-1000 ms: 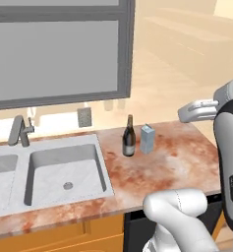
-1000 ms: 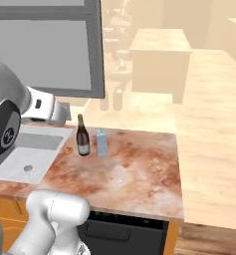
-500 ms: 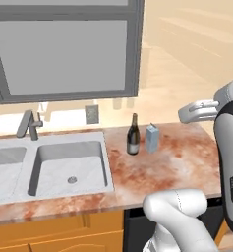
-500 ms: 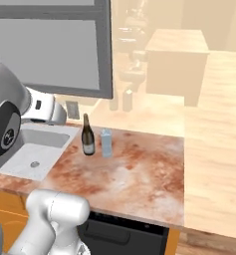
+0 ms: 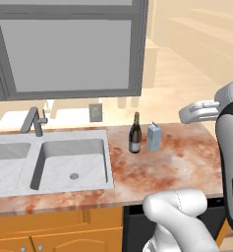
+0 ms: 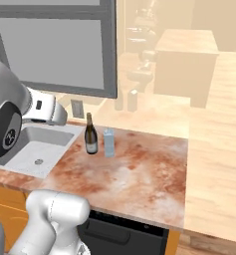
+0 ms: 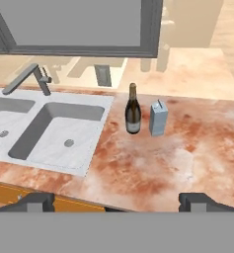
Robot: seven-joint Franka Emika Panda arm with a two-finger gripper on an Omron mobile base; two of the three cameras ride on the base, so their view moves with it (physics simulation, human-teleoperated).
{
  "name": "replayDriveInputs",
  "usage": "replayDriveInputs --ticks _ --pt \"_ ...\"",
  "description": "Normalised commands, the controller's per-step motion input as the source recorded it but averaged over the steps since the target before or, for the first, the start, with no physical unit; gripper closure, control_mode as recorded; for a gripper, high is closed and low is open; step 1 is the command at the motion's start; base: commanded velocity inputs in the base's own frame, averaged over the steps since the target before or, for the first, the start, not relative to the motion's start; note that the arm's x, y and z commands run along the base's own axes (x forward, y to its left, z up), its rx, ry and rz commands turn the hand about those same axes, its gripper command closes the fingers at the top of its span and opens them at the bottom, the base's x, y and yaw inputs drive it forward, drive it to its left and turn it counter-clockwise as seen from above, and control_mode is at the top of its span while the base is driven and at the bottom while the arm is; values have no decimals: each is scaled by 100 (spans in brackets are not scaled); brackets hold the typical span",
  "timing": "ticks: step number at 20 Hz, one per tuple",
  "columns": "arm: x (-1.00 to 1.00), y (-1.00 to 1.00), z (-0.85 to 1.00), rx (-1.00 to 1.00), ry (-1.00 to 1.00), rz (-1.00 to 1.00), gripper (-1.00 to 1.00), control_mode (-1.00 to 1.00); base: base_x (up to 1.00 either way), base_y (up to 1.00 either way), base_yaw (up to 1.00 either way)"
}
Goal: Move the drinks to the dining counter.
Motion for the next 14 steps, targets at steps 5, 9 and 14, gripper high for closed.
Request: replayDriveInputs --ticks 5,9,14 --pt "19 0 -11 0 1 4 -100 -100 34 0 7" --pt "19 -14 -18 0 2 12 -100 -100 0 0 0" --pt "5 -24 -16 0 0 19 -100 -100 0 0 0"
